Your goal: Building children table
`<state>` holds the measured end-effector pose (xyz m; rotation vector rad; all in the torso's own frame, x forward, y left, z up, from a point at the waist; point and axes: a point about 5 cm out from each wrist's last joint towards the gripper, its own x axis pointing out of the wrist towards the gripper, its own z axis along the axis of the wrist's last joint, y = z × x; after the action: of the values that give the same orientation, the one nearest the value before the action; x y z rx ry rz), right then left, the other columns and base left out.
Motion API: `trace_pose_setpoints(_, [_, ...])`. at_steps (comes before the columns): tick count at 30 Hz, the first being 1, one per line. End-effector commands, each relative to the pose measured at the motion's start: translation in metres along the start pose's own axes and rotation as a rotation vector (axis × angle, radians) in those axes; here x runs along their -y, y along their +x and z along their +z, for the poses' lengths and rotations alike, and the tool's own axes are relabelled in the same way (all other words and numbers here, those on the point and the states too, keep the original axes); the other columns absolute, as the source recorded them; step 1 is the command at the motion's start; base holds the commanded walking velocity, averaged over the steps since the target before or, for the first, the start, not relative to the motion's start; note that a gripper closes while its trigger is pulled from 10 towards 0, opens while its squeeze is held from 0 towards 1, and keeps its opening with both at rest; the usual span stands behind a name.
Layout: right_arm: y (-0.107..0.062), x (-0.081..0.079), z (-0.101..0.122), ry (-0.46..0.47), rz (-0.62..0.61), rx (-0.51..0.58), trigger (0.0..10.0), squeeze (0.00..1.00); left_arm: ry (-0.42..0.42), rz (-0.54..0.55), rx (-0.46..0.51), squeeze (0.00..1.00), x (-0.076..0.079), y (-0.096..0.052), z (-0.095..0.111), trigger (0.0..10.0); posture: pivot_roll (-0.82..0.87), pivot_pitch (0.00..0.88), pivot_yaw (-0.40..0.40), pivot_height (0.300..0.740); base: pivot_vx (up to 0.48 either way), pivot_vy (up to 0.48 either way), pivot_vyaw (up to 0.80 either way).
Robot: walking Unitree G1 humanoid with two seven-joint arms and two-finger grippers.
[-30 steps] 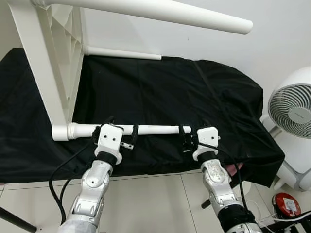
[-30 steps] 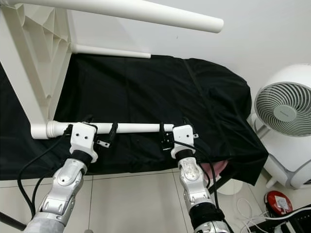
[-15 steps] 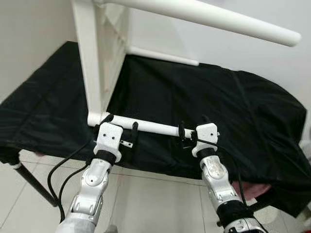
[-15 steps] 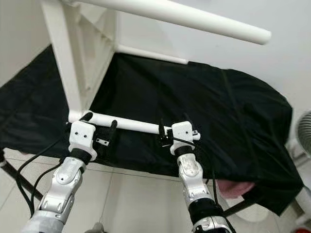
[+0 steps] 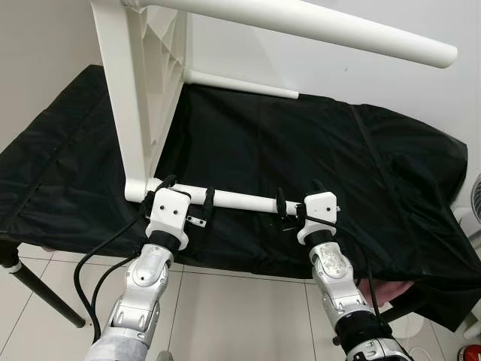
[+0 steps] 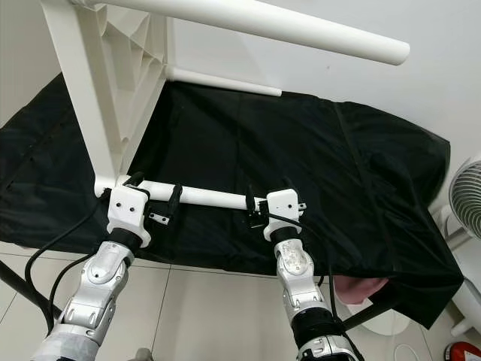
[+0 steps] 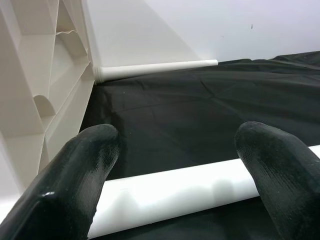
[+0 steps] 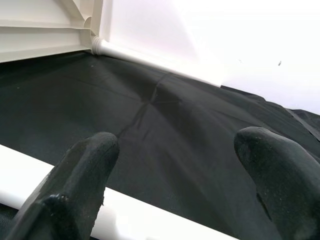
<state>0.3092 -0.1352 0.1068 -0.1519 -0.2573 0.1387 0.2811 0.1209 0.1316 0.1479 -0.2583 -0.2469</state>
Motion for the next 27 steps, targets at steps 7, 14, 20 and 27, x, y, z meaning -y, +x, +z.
trace_pose_setpoints(7, [-0.001,0.008,-0.001,-0.008,-0.029,0.004,10.0,0.00,-0.016,-0.039,-0.002,0.00,0.003,0.001,-0.001,10.0,0.02,0.000,-0.096,0.740,0.000,0.000,0.00])
trace_pose_setpoints(14, [0.007,0.015,0.004,-0.041,-0.094,-0.003,10.0,0.00,-0.038,-0.097,-0.030,0.00,0.007,0.002,-0.002,10.0,0.03,0.000,-0.092,0.740,0.000,0.000,0.00])
trace_pose_setpoints(20, [0.012,0.018,0.008,-0.024,-0.116,0.004,10.0,0.00,-0.036,-0.112,-0.032,0.00,0.008,0.005,-0.001,10.0,0.02,0.000,-0.087,0.740,0.000,0.000,0.00])
trace_pose_setpoints(27, [0.009,0.016,0.007,-0.030,-0.107,0.006,10.0,0.00,-0.043,-0.097,-0.025,0.00,0.005,0.007,0.001,10.0,0.02,0.000,-0.086,0.740,0.000,0.000,0.00])
